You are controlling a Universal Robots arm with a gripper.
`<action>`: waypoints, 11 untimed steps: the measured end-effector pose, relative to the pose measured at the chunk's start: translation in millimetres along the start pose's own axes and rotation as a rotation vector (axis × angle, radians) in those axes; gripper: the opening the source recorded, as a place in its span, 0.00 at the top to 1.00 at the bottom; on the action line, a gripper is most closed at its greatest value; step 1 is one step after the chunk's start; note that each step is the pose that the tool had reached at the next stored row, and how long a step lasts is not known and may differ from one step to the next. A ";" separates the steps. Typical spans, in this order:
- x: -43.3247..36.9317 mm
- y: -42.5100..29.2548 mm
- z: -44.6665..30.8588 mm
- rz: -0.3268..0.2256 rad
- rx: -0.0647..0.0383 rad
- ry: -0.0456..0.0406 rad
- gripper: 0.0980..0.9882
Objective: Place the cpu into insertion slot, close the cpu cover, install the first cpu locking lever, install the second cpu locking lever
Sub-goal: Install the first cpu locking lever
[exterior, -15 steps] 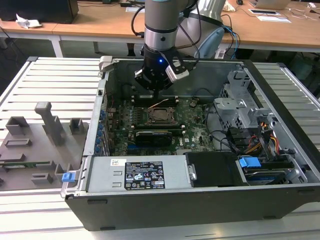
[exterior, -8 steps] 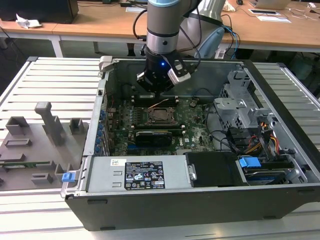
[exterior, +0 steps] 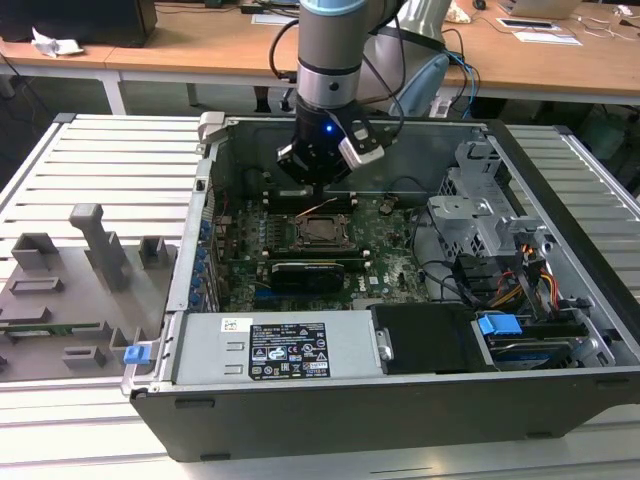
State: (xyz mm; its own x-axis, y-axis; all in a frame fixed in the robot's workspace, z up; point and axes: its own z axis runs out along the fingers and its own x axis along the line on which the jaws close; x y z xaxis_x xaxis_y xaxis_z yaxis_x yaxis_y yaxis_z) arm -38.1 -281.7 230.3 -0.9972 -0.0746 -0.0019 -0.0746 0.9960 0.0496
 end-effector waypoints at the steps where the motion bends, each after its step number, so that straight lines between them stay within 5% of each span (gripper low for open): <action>1: -1.0 0.9 0.6 0.000 0.000 0.0000 0.99; 11: -10.7 0.8 3.5 0.010 0.000 -0.0001 0.99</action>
State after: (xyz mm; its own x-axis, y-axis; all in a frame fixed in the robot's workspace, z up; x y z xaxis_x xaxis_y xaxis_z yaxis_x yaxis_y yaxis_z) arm -27.5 -279.9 226.9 -0.9979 -0.0647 -0.0015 -0.0647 0.9967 0.0497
